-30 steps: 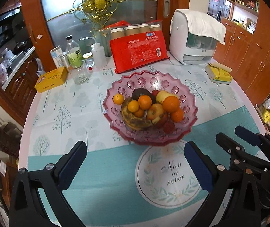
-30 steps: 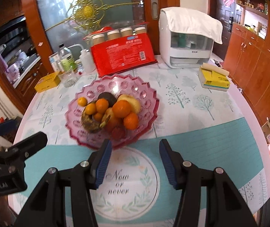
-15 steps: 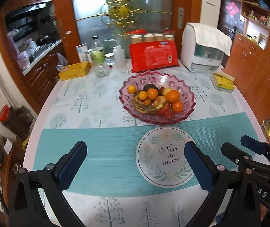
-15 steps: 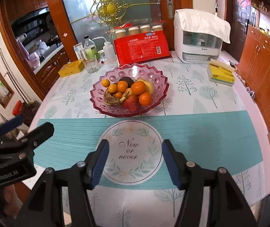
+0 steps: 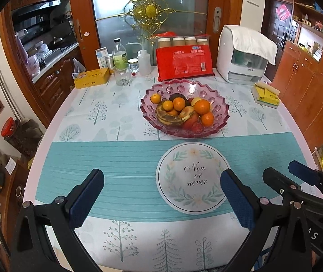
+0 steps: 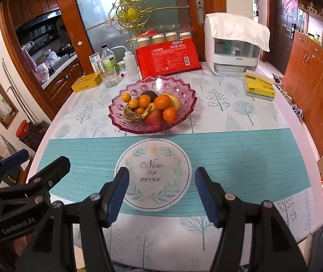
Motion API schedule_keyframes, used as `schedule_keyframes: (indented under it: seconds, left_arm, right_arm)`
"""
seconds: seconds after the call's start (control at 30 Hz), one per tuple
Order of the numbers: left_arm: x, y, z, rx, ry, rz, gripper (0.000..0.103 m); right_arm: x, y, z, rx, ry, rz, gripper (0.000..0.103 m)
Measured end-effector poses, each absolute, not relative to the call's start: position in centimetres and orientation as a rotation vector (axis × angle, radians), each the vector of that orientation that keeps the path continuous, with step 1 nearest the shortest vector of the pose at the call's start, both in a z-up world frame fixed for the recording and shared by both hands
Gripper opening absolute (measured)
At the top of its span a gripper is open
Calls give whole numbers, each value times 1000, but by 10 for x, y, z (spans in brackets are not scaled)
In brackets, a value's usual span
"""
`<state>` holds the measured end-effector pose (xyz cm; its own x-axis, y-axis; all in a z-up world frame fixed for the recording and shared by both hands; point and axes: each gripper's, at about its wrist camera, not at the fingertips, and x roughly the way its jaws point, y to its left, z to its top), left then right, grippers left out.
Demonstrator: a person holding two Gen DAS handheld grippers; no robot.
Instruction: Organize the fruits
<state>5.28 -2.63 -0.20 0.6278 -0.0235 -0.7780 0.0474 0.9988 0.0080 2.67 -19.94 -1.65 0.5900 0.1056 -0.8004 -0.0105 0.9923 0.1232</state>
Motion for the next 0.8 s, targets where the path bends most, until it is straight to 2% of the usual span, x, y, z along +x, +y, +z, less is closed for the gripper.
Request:
schedule_keyframes:
  seconds: [0.8]
  left_arm:
    - [52,-22,-9,16,930,-36,102]
  right_arm:
    - [23,-198,-18,102,954,63,61]
